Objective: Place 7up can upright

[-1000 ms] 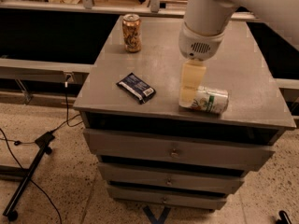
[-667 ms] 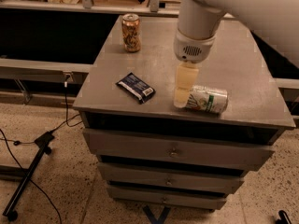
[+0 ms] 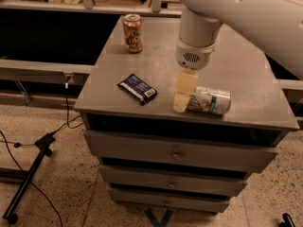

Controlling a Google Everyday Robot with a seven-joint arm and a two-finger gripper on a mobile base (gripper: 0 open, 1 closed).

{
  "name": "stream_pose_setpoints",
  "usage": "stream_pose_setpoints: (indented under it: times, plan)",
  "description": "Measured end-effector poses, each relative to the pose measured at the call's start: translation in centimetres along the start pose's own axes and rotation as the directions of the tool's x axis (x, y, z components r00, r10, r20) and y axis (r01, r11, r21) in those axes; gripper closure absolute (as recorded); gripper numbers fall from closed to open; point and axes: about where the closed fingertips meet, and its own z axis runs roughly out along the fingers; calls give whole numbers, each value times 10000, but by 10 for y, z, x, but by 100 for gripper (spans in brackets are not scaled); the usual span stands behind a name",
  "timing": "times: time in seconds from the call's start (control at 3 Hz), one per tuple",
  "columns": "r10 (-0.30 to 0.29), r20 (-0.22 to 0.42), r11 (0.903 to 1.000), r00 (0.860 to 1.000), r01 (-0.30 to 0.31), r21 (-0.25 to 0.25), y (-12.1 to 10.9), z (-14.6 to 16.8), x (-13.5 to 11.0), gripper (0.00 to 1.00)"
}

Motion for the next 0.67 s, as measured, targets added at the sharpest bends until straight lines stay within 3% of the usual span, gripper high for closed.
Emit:
stream_pose_setpoints:
  times: [0.67]
  plan:
    - [302, 516, 9990, 9982, -284, -344, -3, 21, 10, 0]
